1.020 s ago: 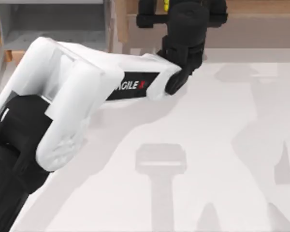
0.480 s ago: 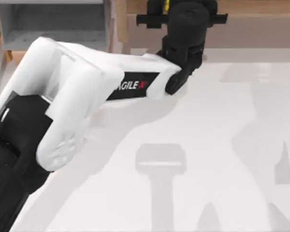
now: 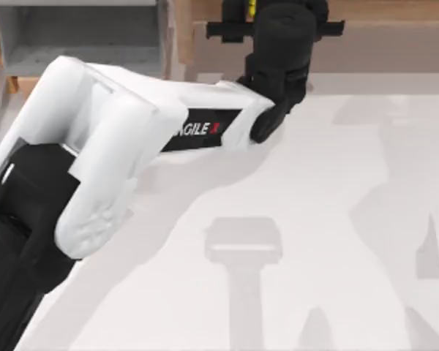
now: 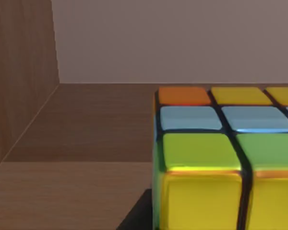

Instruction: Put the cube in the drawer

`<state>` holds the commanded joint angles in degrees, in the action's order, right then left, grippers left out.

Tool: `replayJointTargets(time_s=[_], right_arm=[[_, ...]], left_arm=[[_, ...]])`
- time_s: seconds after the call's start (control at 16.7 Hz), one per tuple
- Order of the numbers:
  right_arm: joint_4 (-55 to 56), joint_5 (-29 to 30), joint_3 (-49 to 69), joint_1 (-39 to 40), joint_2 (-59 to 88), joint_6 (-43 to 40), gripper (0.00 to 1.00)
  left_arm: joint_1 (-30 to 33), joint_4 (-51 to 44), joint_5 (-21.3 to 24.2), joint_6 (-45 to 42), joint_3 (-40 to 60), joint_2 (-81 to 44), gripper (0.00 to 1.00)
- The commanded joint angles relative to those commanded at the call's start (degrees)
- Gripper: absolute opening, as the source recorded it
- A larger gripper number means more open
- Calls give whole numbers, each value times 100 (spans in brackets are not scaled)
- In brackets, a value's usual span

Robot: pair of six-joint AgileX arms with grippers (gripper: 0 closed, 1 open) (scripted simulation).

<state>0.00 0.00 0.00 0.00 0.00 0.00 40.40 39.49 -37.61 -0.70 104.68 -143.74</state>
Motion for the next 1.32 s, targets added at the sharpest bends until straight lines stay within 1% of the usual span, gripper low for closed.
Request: replayJointTargets(time_s=[0.42,0.66,0.78,0.9,1.14,1.32], right_arm=[[0,0,0,0,0,0,100],[0,0,0,0,0,0,100],[0,0,0,0,0,0,100],[0,0,0,0,0,0,100],[0,0,0,0,0,0,100],[0,0,0,0,0,0,100]], left_arm=[[77,75,-28,-31,-4,92,0],[582,318,-229,-77,-220,344,0],[676,228,-320,83,-441,475,0],[598,85,-320,157,-579,536,0],[169,-9,-148,-11,-536,550,0],[156,-6,-143,-19,-527,552,0]])
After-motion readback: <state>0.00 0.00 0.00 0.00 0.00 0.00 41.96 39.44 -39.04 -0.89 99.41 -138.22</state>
